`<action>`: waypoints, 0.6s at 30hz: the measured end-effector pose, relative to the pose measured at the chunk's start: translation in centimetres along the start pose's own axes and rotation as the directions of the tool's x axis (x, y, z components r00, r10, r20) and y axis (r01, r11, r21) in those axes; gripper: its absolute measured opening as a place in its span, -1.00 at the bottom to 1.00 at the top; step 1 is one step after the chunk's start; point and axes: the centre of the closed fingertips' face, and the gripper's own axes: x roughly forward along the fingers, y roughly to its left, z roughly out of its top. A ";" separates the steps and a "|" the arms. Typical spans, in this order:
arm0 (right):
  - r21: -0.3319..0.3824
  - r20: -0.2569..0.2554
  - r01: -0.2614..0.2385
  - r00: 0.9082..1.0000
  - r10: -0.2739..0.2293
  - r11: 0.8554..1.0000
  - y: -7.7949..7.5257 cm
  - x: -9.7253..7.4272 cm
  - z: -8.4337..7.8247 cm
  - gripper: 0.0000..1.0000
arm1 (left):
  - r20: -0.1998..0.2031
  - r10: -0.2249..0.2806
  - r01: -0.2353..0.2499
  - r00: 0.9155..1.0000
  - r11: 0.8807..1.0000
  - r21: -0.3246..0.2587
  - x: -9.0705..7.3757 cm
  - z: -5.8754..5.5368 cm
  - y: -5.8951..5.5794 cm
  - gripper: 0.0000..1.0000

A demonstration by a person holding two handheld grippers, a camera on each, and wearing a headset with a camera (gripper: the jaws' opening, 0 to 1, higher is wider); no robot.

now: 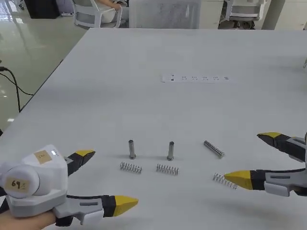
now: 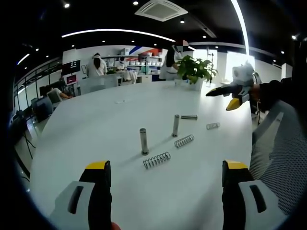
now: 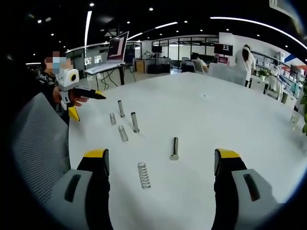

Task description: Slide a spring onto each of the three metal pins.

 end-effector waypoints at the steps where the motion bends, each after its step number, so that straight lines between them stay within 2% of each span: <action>1: 0.005 -0.005 -0.001 1.000 0.001 1.000 -0.2 0.2 0.3 0.77 | 0.001 0.001 -0.001 1.000 1.000 -0.001 0.0 0.0 0.0 0.91; 10: -0.018 -0.054 -0.002 0.999 0.001 1.000 -1.2 2.1 1.4 0.53 | 0.004 0.010 -0.010 1.000 1.000 -0.006 -0.3 0.0 0.1 0.91; 18: -0.035 -0.113 -0.006 0.994 0.002 0.999 -1.8 4.1 1.5 0.38 | 0.008 0.016 -0.016 1.000 1.000 -0.011 -0.5 0.1 0.1 0.91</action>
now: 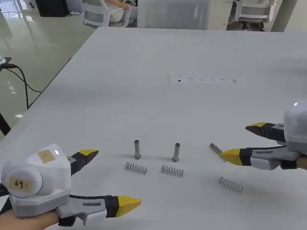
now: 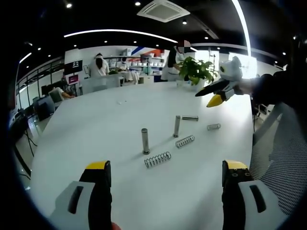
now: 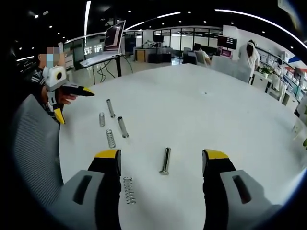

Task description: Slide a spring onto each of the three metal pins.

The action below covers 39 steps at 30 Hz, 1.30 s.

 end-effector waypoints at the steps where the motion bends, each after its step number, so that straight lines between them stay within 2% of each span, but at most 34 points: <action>1: -0.003 -0.013 -0.001 1.000 0.001 1.000 -0.1 0.3 -0.1 0.36 | 0.001 0.001 -0.001 1.000 1.000 -0.001 0.0 0.0 0.0 0.91; 7: -0.009 -0.062 0.000 0.998 0.000 1.000 -0.4 1.6 -0.2 0.22 | 0.003 0.006 -0.006 1.000 1.000 -0.002 -0.1 0.1 0.1 0.90; 15: -0.022 -0.133 -0.008 0.991 0.005 1.000 -0.4 3.0 -0.9 0.08 | 0.010 0.013 -0.013 1.000 1.000 -0.003 -0.3 0.3 0.2 0.90; 20: -0.030 -0.179 0.006 0.984 -0.011 1.000 -0.7 3.9 -1.3 -0.07 | 0.011 0.016 -0.016 1.000 1.000 -0.003 -0.4 0.3 0.2 0.89; 25: -0.042 -0.240 0.025 0.970 -0.034 0.999 -1.1 4.6 -2.0 -0.26 | 0.012 0.018 -0.018 1.000 1.000 -0.005 -0.4 0.3 0.2 0.89; 30: -0.030 -0.271 0.038 0.961 -0.045 0.999 -1.2 5.2 -2.4 -0.37 | 0.013 0.023 -0.023 1.000 1.000 -0.009 -0.6 0.2 0.4 0.88; 39: -0.030 -0.323 0.027 0.946 -0.036 0.999 -1.1 6.0 -3.1 -0.56 | 0.013 0.027 -0.026 1.000 1.000 -0.016 -0.6 0.1 0.4 0.87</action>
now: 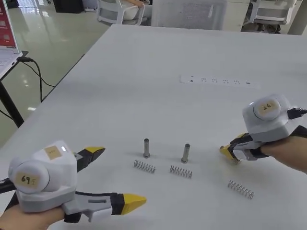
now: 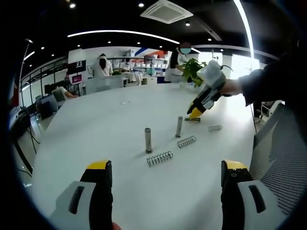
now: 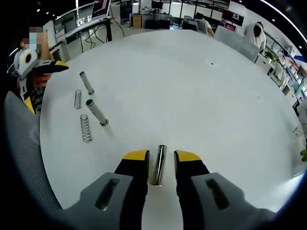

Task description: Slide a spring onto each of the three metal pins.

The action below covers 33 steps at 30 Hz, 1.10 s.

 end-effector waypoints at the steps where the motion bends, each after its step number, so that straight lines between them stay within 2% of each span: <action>1: 0.001 -0.002 -0.002 1.000 0.002 1.000 0.0 0.1 0.1 -0.56 | 0.000 0.000 0.000 1.000 1.000 0.000 0.0 0.0 0.0 0.87; 15: 0.023 -0.047 -0.003 0.999 0.004 1.000 -0.2 1.2 0.0 -0.68 | -0.002 0.005 -0.005 1.000 1.000 -0.010 -0.1 -0.2 0.2 0.85; 24: 0.026 -0.088 0.003 0.996 -0.001 1.000 -0.2 1.4 -0.6 -0.77 | -0.002 0.010 -0.010 1.000 1.000 -0.017 -0.2 -0.3 0.3 0.84; 33: 0.017 -0.103 0.008 0.995 -0.006 1.000 -0.2 1.5 -0.5 -0.78 | -0.001 0.010 -0.010 1.000 1.000 -0.020 -0.1 -0.3 0.3 0.83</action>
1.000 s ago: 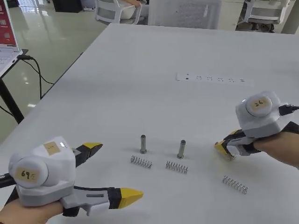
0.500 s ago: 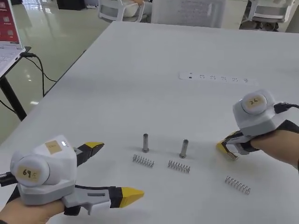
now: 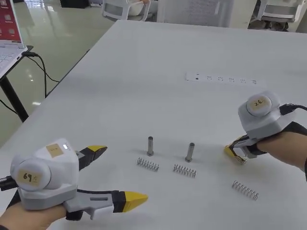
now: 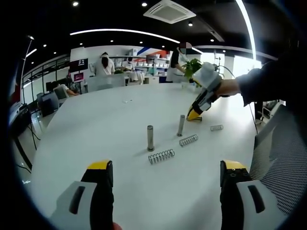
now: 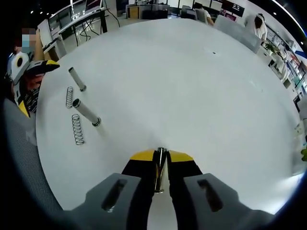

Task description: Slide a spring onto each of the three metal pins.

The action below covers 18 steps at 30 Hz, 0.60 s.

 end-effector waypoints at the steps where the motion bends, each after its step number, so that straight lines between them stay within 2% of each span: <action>1: -0.004 -0.004 0.004 1.000 -0.004 1.000 0.1 0.0 0.0 -0.79 | 0.000 0.001 -0.001 1.000 1.000 0.000 0.0 0.0 0.0 0.83; 8: -0.014 -0.022 0.033 0.999 -0.033 0.999 0.0 -0.1 -0.1 -0.79 | 0.005 0.002 -0.002 1.000 1.000 0.002 -0.1 0.1 0.0 0.82; 18: 0.001 0.002 0.032 0.999 -0.032 0.999 0.3 -1.3 -0.2 -0.80 | 0.005 -0.001 0.001 1.000 1.000 0.005 0.0 0.2 0.1 0.81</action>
